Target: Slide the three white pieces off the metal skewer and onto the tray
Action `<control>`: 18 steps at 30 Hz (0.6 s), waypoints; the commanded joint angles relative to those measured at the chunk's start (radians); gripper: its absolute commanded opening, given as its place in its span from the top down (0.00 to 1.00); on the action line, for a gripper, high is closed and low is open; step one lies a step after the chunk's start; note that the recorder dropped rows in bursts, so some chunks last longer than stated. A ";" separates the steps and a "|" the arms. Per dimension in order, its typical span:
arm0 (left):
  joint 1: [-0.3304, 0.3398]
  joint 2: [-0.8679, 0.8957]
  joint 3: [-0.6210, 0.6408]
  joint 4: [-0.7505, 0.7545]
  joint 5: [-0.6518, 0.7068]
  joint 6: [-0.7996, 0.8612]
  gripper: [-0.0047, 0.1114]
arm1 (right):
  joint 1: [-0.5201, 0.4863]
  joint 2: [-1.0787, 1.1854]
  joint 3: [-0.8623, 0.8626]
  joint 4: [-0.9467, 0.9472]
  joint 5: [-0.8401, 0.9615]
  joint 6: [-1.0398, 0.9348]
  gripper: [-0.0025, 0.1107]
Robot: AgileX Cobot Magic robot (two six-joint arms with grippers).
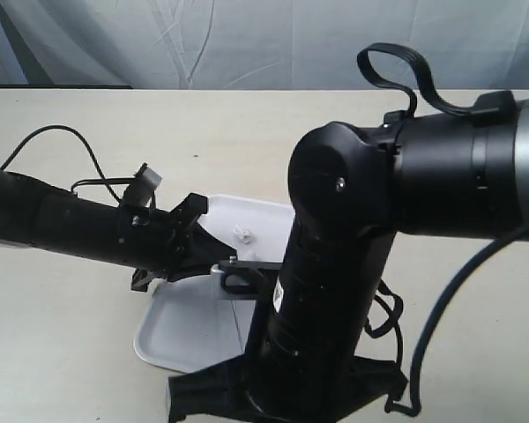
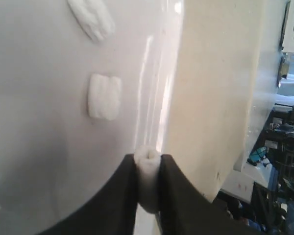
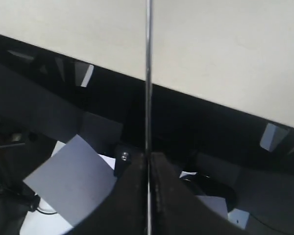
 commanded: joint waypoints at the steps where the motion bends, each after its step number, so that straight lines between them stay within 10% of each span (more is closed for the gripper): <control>1: 0.043 0.000 -0.001 -0.043 -0.078 0.013 0.86 | 0.055 -0.067 -0.002 -0.098 0.082 0.107 0.98; 18: 0.045 0.000 -0.001 -0.033 0.031 0.006 0.67 | -0.005 -0.090 -0.002 -0.274 0.082 0.176 0.98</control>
